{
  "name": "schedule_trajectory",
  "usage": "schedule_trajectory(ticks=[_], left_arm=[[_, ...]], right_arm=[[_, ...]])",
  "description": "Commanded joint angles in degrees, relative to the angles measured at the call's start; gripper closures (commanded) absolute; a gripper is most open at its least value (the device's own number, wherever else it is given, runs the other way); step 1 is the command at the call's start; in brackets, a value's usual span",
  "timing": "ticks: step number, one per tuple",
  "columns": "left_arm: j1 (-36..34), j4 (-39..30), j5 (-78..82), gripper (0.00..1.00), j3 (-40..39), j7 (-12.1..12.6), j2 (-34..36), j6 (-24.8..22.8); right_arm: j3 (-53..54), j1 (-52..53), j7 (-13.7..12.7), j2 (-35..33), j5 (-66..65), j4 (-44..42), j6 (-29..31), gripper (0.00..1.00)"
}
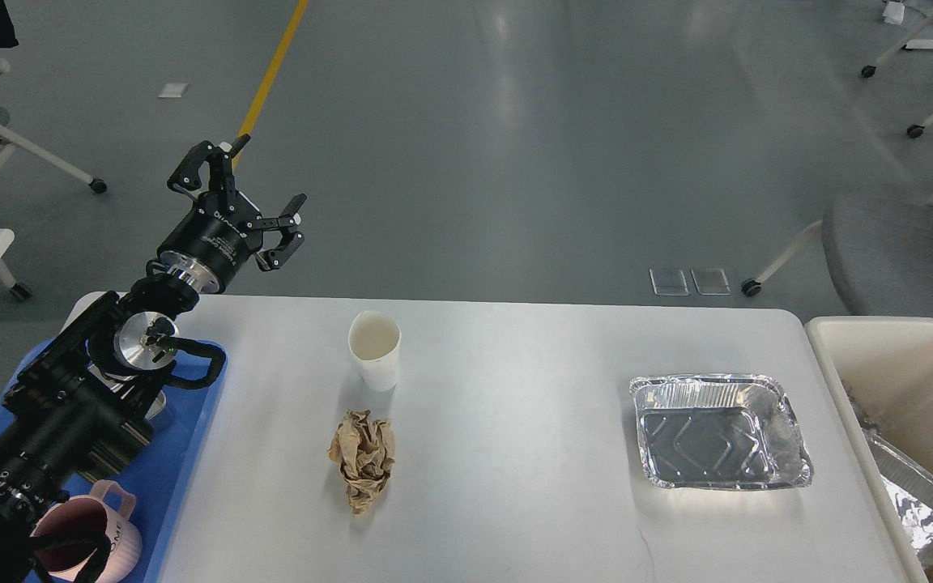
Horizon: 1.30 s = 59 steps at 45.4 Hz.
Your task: Tidy desktop
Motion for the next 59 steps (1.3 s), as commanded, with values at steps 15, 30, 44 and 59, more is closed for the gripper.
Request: schedule_trajectory(ticks=[15, 30, 44, 59], left_arm=[[0.82, 0.0, 0.02, 0.02, 0.74, -0.09, 0.17, -0.36], [1.35, 0.0, 0.02, 0.02, 1.97, -0.18, 0.52, -0.27], [2.05, 0.0, 0.02, 0.02, 1.97, -0.18, 1.05, -0.27], [2.05, 0.0, 0.02, 0.02, 1.97, -0.18, 0.7, -0.1]], right_arm=[[0.19, -0.66, 0.32, -1.02, -6.83, 6.79, 2.12, 0.0], [-0.08, -2.5, 0.24, 11.98, -18.18, 1.52, 1.68, 0.0], [0.45, -1.8, 0.24, 18.23, -18.45, -0.86, 1.51, 0.0], [0.98, 2.77, 0.06, 11.12, 7.21, 2.83, 1.68, 0.01]])
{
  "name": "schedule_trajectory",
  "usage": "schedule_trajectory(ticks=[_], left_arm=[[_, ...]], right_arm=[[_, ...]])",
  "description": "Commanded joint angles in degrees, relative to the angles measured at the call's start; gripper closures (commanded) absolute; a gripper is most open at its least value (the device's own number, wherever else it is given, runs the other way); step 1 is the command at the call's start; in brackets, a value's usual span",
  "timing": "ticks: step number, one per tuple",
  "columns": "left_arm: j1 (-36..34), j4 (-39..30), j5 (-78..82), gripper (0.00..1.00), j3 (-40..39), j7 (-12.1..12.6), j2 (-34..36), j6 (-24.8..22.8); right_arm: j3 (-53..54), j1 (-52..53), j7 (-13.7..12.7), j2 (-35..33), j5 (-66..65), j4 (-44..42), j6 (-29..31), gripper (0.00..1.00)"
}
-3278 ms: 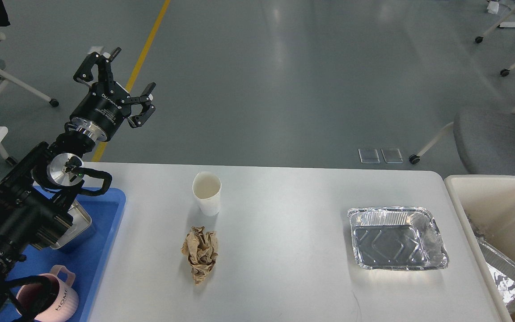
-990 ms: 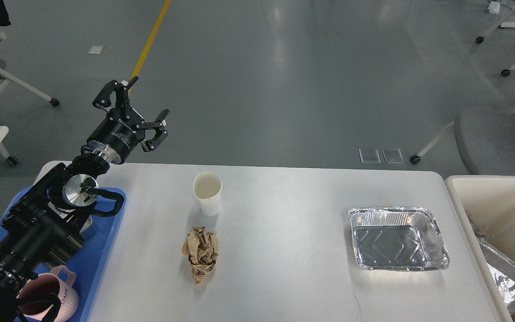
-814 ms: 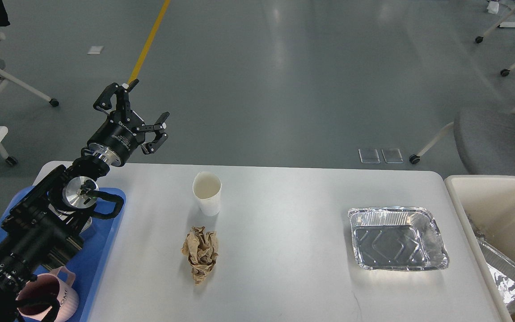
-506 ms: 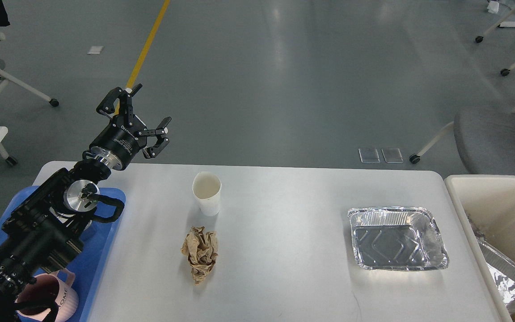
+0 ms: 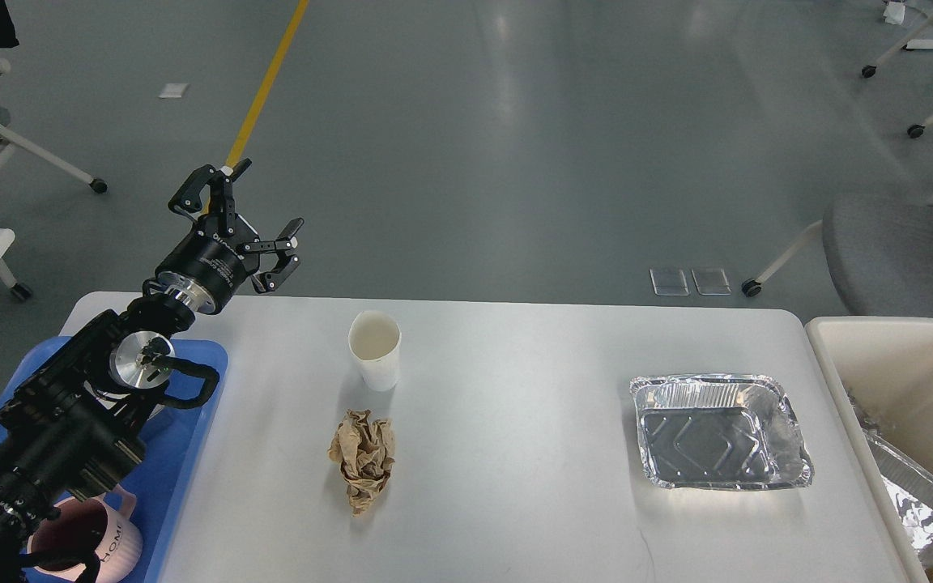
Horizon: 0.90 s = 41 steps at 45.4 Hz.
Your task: Tidy desktop
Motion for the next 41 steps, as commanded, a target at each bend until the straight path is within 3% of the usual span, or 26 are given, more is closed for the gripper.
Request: schedule_trajectory(ticks=[1, 14, 41], left_arm=[[0.0, 0.0, 0.0, 0.02, 0.0, 0.0, -0.31, 0.02], [0.09, 0.0, 0.0, 0.02, 0.08, 0.0, -0.67, -0.07], [0.79, -2.64, 0.0, 0.02, 0.08, 0.18, -1.02, 0.54]], right_arm=[[0.27, 0.89, -0.1, -4.8, 10.15, 2.94, -0.29, 0.01], [0.01, 4.85, -0.1, -11.39, 10.78, 5.06, -1.52, 0.01], [3.44, 7.57, 1.39, -5.6, 7.26, 6.91, -2.93, 0.01]])
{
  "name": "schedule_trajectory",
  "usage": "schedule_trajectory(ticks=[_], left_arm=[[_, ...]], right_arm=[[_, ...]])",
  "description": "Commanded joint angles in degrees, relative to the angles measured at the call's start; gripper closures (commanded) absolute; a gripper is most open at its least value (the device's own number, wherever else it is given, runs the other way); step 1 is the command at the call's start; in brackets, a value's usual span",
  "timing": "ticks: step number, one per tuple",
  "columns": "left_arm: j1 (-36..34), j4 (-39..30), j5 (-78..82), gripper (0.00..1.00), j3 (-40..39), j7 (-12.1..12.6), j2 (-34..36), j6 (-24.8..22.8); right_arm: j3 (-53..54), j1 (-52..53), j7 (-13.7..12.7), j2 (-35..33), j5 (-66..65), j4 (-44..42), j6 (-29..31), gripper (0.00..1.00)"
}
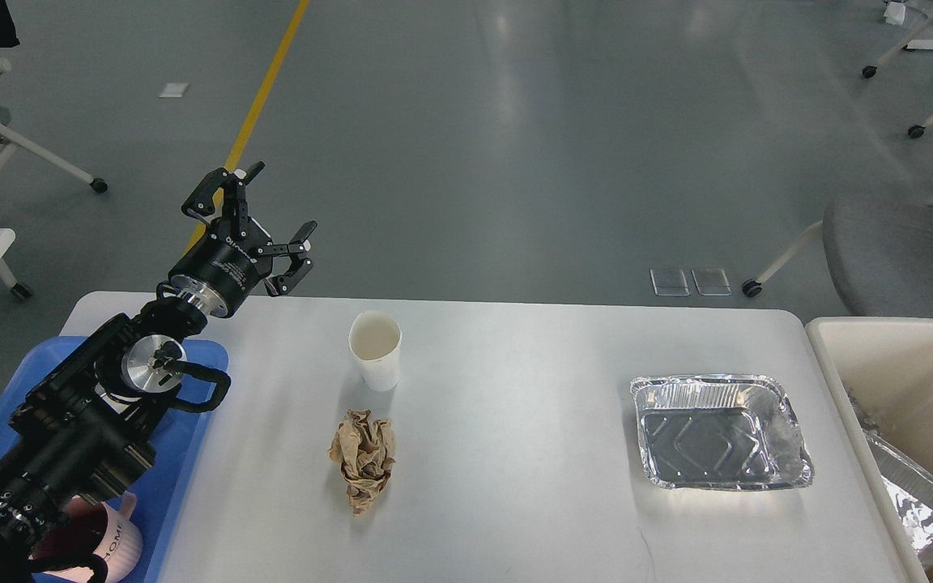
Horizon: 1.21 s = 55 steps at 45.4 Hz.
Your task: Tidy desktop
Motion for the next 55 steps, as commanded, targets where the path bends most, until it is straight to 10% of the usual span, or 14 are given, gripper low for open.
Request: schedule_trajectory(ticks=[1, 25, 40, 55], left_arm=[[0.0, -1.02, 0.0, 0.02, 0.01, 0.17, -0.02, 0.22], [0.0, -2.17, 0.0, 0.02, 0.71, 0.44, -0.02, 1.19], [-0.26, -2.17, 0.0, 0.02, 2.39, 0.35, 0.07, 1.8], [-0.26, -2.17, 0.09, 0.02, 2.39, 0.44, -0.1, 1.89]], right_arm=[[0.22, 2.15, 0.16, 2.23, -0.17, 1.04, 0.03, 0.01], [-0.22, 6.29, 1.74, 10.75, -12.91, 2.27, -2.95, 0.02], [-0.05, 10.32, 8.16, 14.88, -12.82, 2.01, -9.55, 0.02], [-6.02, 11.03, -3.7, 11.11, -23.02, 0.25, 1.51, 0.0]])
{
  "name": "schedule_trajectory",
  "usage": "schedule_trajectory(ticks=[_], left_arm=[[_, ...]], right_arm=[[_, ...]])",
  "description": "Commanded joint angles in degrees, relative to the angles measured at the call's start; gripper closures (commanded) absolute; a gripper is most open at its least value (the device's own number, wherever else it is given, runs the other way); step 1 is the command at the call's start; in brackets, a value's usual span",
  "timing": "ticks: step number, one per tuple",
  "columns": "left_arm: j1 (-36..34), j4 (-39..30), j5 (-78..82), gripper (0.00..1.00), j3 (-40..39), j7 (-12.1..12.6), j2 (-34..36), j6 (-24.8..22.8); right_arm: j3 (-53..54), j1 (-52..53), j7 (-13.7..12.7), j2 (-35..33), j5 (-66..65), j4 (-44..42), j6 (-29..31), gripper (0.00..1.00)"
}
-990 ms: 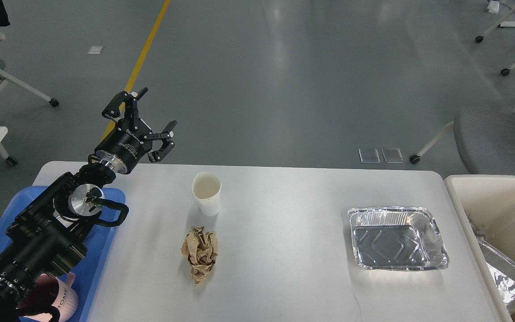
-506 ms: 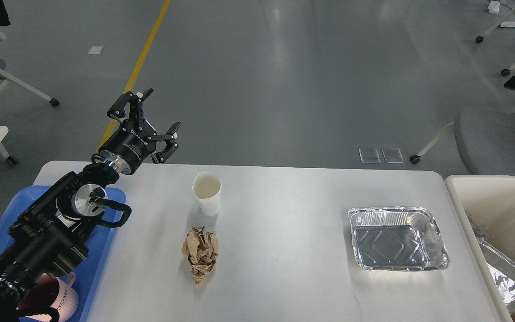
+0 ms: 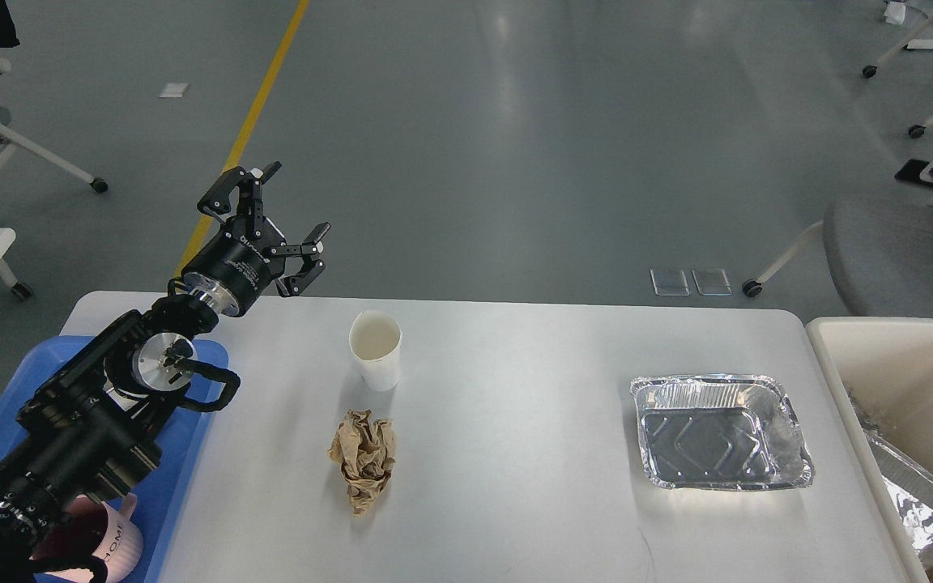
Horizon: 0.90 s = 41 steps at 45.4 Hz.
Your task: Tidy desktop
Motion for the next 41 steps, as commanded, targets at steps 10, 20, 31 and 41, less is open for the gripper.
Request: schedule_trajectory(ticks=[10, 20, 31, 41], left_arm=[[0.19, 0.01, 0.02, 0.02, 0.09, 0.09, -0.8, 0.0], [0.37, -0.16, 0.02, 0.02, 0.09, 0.09, -0.45, -0.09], [1.16, -0.95, 0.02, 0.02, 0.09, 0.09, 0.52, -0.09], [1.25, -1.04, 0.02, 0.02, 0.09, 0.09, 0.87, -0.09]], right_arm=[[-1.24, -0.09, -2.45, -2.02, -2.72, -0.42, 5.46, 0.0], [-9.41, -0.27, -1.75, 9.57, -15.98, -7.18, 4.85, 0.01], [-15.56, -0.01, -0.08, 17.49, -24.77, -10.7, 5.11, 0.01], [-19.52, 0.61, 0.36, 20.74, -27.59, -13.42, 7.57, 0.0]])
